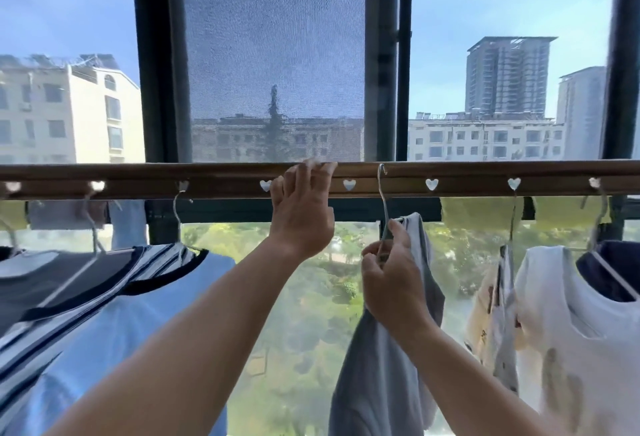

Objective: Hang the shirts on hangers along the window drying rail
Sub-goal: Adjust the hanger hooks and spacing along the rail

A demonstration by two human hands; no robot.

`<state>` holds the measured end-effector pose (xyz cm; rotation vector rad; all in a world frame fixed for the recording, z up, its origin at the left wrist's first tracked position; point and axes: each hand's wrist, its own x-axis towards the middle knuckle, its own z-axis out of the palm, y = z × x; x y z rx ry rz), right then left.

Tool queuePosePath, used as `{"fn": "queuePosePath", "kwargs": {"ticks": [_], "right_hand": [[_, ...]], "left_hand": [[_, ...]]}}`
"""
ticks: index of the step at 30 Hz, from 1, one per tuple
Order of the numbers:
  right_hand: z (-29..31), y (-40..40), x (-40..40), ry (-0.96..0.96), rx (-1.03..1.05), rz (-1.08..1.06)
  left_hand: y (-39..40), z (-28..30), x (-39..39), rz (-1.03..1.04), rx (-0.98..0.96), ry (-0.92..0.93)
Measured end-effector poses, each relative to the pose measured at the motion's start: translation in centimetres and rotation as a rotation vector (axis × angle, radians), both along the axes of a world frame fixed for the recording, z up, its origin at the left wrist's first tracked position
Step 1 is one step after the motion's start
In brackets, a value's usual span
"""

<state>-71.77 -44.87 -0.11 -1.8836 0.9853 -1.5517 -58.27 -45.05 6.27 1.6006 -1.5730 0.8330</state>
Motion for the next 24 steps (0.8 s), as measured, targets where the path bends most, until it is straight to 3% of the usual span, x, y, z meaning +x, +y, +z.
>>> {"fn": "queuePosePath", "kwargs": {"ticks": [6,13,16,24], "right_hand": [[-1.4,1.3,3.5,0.07,-0.006,0.078],[-1.2,2.6,8.1,0.057,0.028,0.159],[-0.9,3.0,9.7,0.056,0.027,0.182],[-0.1,3.1,12.1,0.122,0.018,0.228]], "left_hand": [[2.3,-1.1,2.7,-0.079,-0.086,0.194],[4.6,-2.7,3.9,-0.331,0.196,0.606],[4.7,-2.9,4.5,-0.369,0.206,0.747],[4.8,-2.8,6.8,-0.305,0.109,0.871]]}}
